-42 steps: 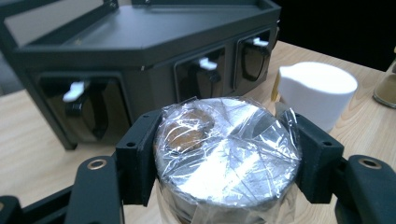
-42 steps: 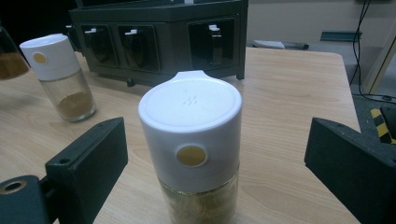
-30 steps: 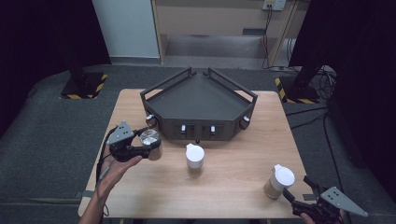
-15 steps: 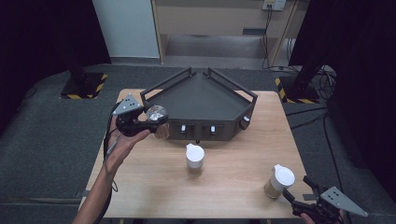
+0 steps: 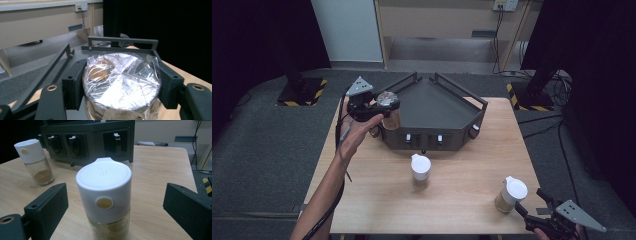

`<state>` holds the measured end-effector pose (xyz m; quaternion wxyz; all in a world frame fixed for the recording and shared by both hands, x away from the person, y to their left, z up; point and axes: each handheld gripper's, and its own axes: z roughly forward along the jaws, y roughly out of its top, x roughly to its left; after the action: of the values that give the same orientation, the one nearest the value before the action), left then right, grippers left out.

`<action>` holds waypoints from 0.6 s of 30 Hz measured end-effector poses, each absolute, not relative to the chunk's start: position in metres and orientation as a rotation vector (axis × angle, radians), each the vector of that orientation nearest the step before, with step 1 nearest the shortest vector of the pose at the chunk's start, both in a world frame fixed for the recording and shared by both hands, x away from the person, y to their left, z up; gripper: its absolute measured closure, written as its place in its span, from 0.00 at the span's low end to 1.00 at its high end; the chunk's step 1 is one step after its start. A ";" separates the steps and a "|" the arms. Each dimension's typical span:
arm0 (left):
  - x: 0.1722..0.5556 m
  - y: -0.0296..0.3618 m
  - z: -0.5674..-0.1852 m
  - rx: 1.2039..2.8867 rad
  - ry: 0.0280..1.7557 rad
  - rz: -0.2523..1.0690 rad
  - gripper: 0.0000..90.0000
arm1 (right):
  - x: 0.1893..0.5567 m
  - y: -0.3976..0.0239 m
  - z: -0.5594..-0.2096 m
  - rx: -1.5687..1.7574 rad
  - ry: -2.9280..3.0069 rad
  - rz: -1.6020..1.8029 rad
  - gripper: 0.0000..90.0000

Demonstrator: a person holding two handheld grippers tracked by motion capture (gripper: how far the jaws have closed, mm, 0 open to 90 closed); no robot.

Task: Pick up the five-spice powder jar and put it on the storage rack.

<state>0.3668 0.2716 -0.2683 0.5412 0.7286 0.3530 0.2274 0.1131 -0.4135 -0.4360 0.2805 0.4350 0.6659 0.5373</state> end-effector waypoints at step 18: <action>0.412 0.240 -0.288 1.734 0.960 0.671 0.37 | 0.113 -0.416 -0.437 1.173 1.781 1.460 0.06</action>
<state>0.4118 0.2401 -0.2878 0.5006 0.7174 0.3970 0.2776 0.1134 -0.4163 -0.4373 0.2751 0.4363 0.6626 0.5431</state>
